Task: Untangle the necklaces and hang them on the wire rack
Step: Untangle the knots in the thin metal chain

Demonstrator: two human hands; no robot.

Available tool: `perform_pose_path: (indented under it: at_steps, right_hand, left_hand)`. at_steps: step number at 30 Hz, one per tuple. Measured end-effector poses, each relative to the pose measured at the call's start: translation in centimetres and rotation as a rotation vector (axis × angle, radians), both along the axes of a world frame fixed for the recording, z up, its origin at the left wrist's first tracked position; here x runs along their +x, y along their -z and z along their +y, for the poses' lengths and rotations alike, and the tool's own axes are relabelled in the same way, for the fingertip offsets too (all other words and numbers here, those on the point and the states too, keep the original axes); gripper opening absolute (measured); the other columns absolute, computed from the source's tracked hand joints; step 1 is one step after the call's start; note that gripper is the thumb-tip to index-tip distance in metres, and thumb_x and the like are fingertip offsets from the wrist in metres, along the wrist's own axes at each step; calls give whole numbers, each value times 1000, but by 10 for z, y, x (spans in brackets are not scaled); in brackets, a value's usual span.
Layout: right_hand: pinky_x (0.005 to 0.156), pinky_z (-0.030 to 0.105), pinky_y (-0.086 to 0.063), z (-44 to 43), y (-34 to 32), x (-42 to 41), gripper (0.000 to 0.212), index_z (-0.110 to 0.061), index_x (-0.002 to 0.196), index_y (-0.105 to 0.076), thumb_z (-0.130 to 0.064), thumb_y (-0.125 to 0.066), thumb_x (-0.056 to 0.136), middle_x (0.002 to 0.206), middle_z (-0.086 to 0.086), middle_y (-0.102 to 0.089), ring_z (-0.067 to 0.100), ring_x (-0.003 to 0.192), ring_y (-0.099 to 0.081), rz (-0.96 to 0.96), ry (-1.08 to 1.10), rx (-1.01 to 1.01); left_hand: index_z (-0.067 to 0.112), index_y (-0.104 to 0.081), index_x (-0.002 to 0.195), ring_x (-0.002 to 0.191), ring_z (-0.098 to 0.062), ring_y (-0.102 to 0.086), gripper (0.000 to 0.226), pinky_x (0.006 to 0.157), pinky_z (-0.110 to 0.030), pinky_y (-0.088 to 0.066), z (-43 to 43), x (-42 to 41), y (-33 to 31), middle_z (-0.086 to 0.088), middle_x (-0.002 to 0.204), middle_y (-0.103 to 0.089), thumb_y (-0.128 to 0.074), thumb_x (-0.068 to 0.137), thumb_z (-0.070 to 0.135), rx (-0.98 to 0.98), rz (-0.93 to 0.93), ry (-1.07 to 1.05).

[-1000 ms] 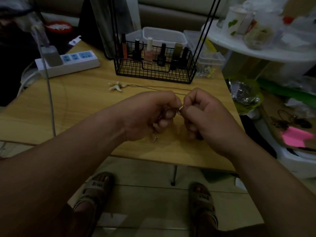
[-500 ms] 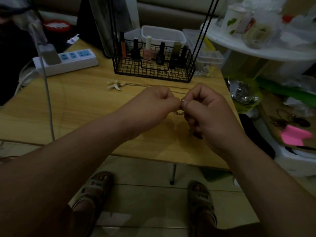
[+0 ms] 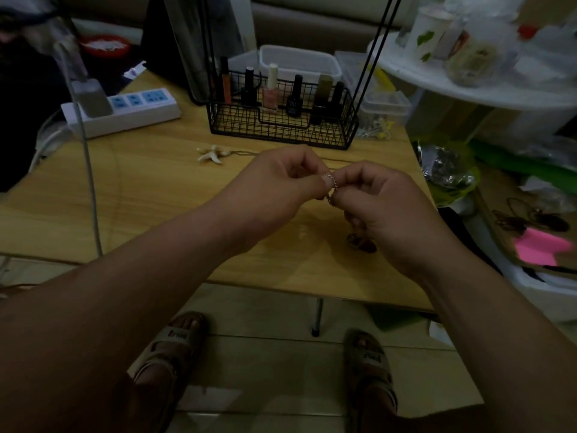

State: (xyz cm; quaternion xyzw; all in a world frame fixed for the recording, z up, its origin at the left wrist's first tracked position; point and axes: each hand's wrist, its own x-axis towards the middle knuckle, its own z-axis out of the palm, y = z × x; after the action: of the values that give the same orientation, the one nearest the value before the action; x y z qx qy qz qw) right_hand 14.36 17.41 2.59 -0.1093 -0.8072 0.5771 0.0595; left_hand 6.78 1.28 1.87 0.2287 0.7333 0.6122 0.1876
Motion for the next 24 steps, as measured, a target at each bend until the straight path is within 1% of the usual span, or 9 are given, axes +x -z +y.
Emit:
perform_pose_path:
  at_steps: [2,4,7,10,13,16,18,20,24]
  right_hand:
    - [52,20,-39,3,-2,1,9,-21,97,-75,-14,-70,94,63,-14,-63,0,55,-51,-26,-26,86]
    - [51,20,-38,4,-4,2,9,-21,92,-75,-15,-69,94,71,-10,-68,3,58,-51,-55,-29,66]
    - [45,20,-32,4,-6,1,15,-16,90,-70,-7,-59,95,78,-1,-65,9,59,-46,-78,-33,-246]
    - [47,21,-27,4,-4,1,16,-17,86,-67,-9,-55,91,78,-3,-61,9,61,-47,-97,-49,-520]
    - [50,23,-26,7,-3,2,14,-16,87,-65,-13,-52,90,80,-2,-60,10,64,-47,-116,-81,-592]
    - [51,25,-26,9,-4,2,8,-17,81,-65,-18,-57,81,79,-2,-60,9,64,-49,-132,-122,-542]
    - [50,24,-27,9,-4,2,8,-17,77,-63,-22,-57,78,78,-3,-58,10,65,-49,-142,-136,-520]
    - [50,25,-28,10,-4,1,8,-17,75,-59,-25,-58,79,77,-3,-55,11,66,-47,-149,-139,-516]
    - [49,24,-29,12,-5,1,16,-22,67,-60,-27,-67,81,77,-3,-52,11,65,-48,-132,-87,-593]
  left_hand:
    - [14,-68,89,47,-3,-40,8,44,-18,-31,0,0,1,8,63,-58,-68,97,11,15,-41,-6]
    - [13,-65,90,50,-10,-34,7,48,-26,-23,-2,-3,-1,7,60,-51,-66,96,10,24,-98,13]
    - [13,-60,99,48,-12,-27,5,54,-35,-13,-4,-6,-6,3,60,-41,-57,97,9,58,-249,123]
    - [18,-62,90,45,-11,-22,14,49,-30,-11,-5,-7,-8,4,54,-30,-54,100,12,104,-359,202]
    - [21,-63,81,42,-9,-20,22,45,-27,-12,-4,-7,-7,5,52,-28,-54,101,15,143,-437,235]
    - [22,-60,79,45,-8,-23,21,48,-26,-15,-5,-9,-7,3,62,-43,-54,99,16,171,-473,209]
    - [20,-62,81,50,-9,-30,19,52,-26,-21,-5,-10,-6,1,82,-59,-55,98,16,179,-464,162]
    - [19,-67,83,56,-9,-39,18,55,-27,-24,-5,-10,-4,0,94,-65,-56,98,17,168,-461,114]
    - [12,-63,96,56,-9,-43,14,53,-26,-22,-5,-12,-4,-1,90,-67,-52,102,19,130,-449,57]
